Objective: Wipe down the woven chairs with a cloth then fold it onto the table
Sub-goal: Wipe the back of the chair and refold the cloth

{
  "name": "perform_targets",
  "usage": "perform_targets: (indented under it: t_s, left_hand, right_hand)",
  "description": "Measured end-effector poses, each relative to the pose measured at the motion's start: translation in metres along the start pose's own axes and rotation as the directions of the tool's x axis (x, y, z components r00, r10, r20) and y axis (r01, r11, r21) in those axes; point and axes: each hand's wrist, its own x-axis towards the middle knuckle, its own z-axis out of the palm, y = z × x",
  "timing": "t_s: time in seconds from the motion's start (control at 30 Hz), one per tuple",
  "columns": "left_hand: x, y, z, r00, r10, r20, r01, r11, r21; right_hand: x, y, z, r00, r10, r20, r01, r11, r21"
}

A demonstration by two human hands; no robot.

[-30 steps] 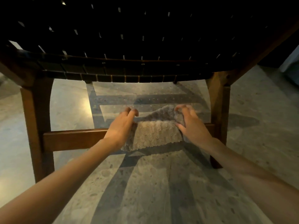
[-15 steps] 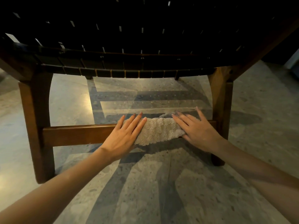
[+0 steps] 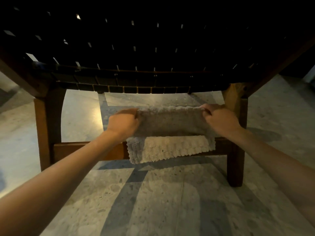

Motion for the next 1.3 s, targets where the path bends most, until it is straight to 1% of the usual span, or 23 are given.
perform_targets:
  t_s: [0.03,0.07,0.1,0.13,0.17,0.2,0.23,0.3,0.37,0.4,0.47,0.53,0.6,0.67,0.7,0.77,0.8,0.87,0.93,1.1,1.17,1.23,1.3]
  left_hand:
    - [0.004,0.003,0.000,0.996,-0.083,0.046,0.091,0.966,-0.240]
    - [0.005,0.008,0.000,0.975,-0.157,0.155,0.215,0.829,-0.515]
    - [0.007,0.013,0.001,0.940,-0.180,0.289,0.338,0.592,-0.732]
    - [0.008,0.014,0.003,0.914,-0.163,0.372,0.406,0.365,-0.838]
    - [0.010,0.013,0.006,0.909,-0.148,0.389,0.414,0.229,-0.881]
    - [0.011,0.010,0.009,0.919,-0.133,0.371,0.390,0.176,-0.904]
    - [0.011,0.006,0.011,0.937,-0.108,0.333,0.348,0.198,-0.916]
    - [0.010,-0.001,0.015,0.966,-0.040,0.254,0.254,0.313,-0.915]
    - [0.011,-0.006,0.018,0.975,0.007,0.221,0.205,0.343,-0.917]
    - [0.014,-0.008,0.019,0.981,0.011,0.196,0.180,0.343,-0.922]
    - [0.021,-0.008,0.022,0.990,-0.015,0.140,0.136,0.358,-0.924]
    - [0.024,-0.011,0.024,0.997,-0.042,0.068,0.080,0.463,-0.883]
    - [0.020,-0.019,0.028,0.999,-0.046,-0.029,0.004,0.596,-0.803]
    - [0.009,-0.025,0.030,0.996,-0.019,-0.087,-0.046,0.731,-0.681]
    - [0.002,-0.028,0.030,0.995,0.001,-0.101,-0.062,0.798,-0.599]
    - [-0.015,-0.031,0.032,0.985,0.090,-0.145,-0.142,0.904,-0.404]
    - [-0.024,-0.031,0.032,0.973,0.149,-0.176,-0.198,0.931,-0.305]
    - [-0.041,-0.029,0.032,0.946,0.236,-0.223,-0.271,0.952,-0.142]
    - [-0.058,-0.027,0.033,0.932,0.273,-0.239,-0.289,0.957,-0.032]
    - [-0.096,-0.031,0.046,0.916,0.343,-0.209,-0.337,0.939,0.063]
    - [-0.104,-0.037,0.054,0.922,0.352,-0.161,-0.338,0.935,0.109]
    - [-0.108,-0.044,0.057,0.940,0.324,-0.107,-0.310,0.942,0.126]
    - [-0.108,-0.048,0.055,0.954,0.300,-0.030,-0.294,0.948,0.118]
  right_hand:
    - [0.004,-0.006,-0.001,0.994,0.091,0.061,-0.104,0.960,0.258]
    - [0.006,-0.014,-0.002,0.970,0.169,0.174,-0.238,0.812,0.533]
    - [0.007,-0.021,-0.002,0.934,0.193,0.302,-0.356,0.590,0.725]
    - [0.007,-0.028,-0.001,0.907,0.185,0.379,-0.422,0.417,0.805]
    - [0.007,-0.033,0.001,0.894,0.187,0.407,-0.447,0.341,0.827]
    - [0.008,-0.035,0.004,0.888,0.202,0.413,-0.457,0.284,0.843]
    - [0.009,-0.036,0.007,0.889,0.225,0.399,-0.446,0.225,0.866]
    - [0.010,-0.037,0.014,0.890,0.294,0.348,-0.396,0.125,0.909]
    - [0.011,-0.038,0.021,0.890,0.341,0.303,-0.345,0.068,0.936]
    - [0.013,-0.040,0.024,0.895,0.342,0.285,-0.328,0.074,0.942]
    - [0.016,-0.044,0.028,0.915,0.313,0.255,-0.315,0.159,0.936]
    - [0.019,-0.045,0.033,0.927,0.296,0.230,-0.314,0.279,0.907]
    - [0.016,-0.041,0.040,0.938,0.283,0.201,-0.314,0.447,0.838]
    - [0.005,-0.032,0.044,0.967,0.218,0.129,-0.240,0.617,0.750]
    - [-0.001,-0.027,0.046,0.979,0.188,0.080,-0.188,0.673,0.716]
    - [-0.017,-0.018,0.049,0.991,0.125,-0.039,-0.067,0.740,0.669]
    - [-0.027,-0.014,0.052,0.990,0.101,-0.101,-0.012,0.762,0.648]
    - [-0.048,-0.009,0.057,0.978,0.061,-0.197,0.069,0.804,0.590]
    - [-0.067,-0.005,0.062,0.971,0.051,-0.234,0.086,0.837,0.540]
    - [-0.102,-0.007,0.084,0.936,0.100,-0.336,0.061,0.898,0.437]
    - [-0.108,-0.009,0.092,0.939,0.143,-0.311,-0.036,0.945,0.325]
    - [-0.111,-0.009,0.097,0.950,0.189,-0.248,-0.132,0.964,0.229]
    - [-0.113,-0.009,0.095,0.963,0.175,-0.205,-0.142,0.975,0.170]
